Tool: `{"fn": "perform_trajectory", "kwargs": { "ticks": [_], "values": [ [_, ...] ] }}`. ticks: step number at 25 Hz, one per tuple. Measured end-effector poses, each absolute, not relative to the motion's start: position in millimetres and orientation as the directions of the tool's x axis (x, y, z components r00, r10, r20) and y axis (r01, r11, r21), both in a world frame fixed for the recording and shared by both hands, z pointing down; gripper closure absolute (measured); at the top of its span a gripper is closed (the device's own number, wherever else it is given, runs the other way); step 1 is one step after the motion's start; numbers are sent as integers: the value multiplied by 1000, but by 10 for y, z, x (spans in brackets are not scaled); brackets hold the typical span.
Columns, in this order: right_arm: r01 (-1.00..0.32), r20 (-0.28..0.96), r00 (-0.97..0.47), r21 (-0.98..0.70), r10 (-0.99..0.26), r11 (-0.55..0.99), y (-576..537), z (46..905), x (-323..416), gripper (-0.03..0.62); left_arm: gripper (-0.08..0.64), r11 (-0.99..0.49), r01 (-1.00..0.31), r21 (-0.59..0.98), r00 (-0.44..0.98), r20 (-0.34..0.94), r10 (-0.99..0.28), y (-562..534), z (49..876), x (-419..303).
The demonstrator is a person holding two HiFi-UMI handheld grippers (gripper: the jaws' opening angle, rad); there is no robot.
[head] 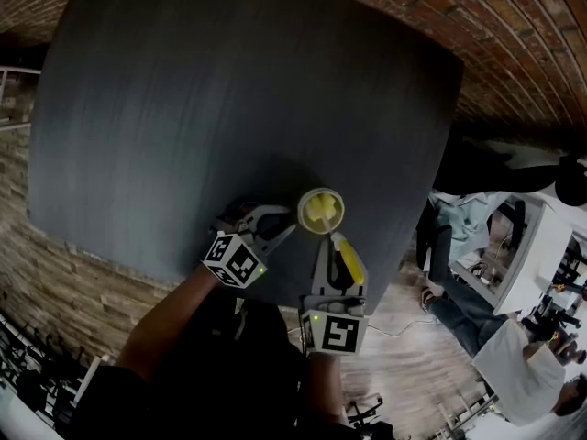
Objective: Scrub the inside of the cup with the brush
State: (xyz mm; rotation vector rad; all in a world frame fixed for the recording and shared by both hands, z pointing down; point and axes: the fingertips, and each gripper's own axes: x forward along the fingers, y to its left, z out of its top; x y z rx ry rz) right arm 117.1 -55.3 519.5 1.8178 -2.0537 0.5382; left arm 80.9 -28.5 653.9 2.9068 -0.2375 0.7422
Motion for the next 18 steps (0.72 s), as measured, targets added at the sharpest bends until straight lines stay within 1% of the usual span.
{"fn": "perform_trajectory", "kwargs": {
  "ticks": [10,15,18],
  "values": [
    [-982,549,-180,-54,-816,180,-372,5214,1081,541,480,-975,-204,90,863,487,-135,-285,6544,829],
    [-983,581,-160,-21,-798,181,-245,5246,1153,541,479,-973,-216,87,863,484,-148,-294,6551,824],
    [-982,594,-115,52,-797,181,-182,5251,1208,541,479,-971,-221,92,861,486,-150,-286,6553,800]
  ]
}}
